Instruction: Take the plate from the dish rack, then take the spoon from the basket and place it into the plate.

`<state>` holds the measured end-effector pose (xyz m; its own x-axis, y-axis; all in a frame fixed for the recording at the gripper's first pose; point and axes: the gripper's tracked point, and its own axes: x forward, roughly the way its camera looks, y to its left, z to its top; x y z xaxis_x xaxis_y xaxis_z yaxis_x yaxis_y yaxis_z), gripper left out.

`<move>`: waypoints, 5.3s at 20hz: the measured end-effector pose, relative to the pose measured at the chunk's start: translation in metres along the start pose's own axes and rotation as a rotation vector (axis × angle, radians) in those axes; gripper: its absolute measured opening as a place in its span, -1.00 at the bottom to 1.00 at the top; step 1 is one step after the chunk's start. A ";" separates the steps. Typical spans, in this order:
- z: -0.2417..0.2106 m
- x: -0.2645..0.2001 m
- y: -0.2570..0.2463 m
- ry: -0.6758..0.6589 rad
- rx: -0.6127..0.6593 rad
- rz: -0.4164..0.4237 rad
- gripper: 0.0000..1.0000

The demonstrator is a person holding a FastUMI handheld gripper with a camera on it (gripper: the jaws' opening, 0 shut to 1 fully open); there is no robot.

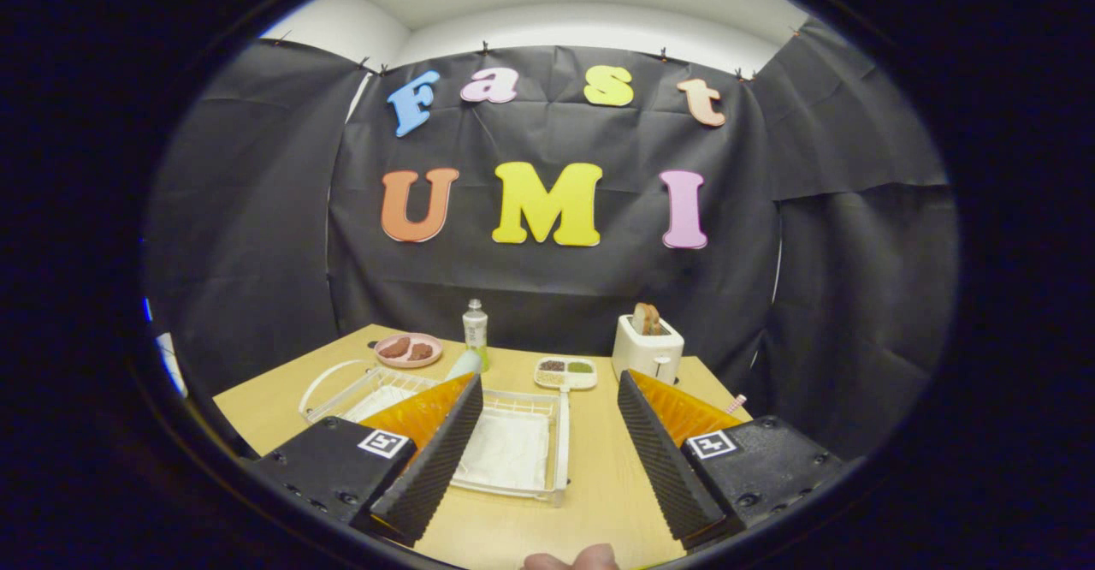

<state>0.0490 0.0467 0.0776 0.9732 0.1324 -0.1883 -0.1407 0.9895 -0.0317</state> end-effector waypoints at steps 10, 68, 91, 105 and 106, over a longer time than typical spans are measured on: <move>0.034 0.053 0.066 0.251 -0.034 0.165 1.00; -0.111 0.029 0.093 0.833 0.343 0.109 -0.35; -0.248 0.001 0.071 0.876 0.847 0.202 -0.07; -0.218 0.009 0.009 0.506 0.534 0.165 0.78; -0.213 0.011 -0.005 0.444 0.476 0.131 0.81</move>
<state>0.0212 0.0307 -0.1333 0.7715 0.3177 -0.5512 -0.0576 0.8977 0.4368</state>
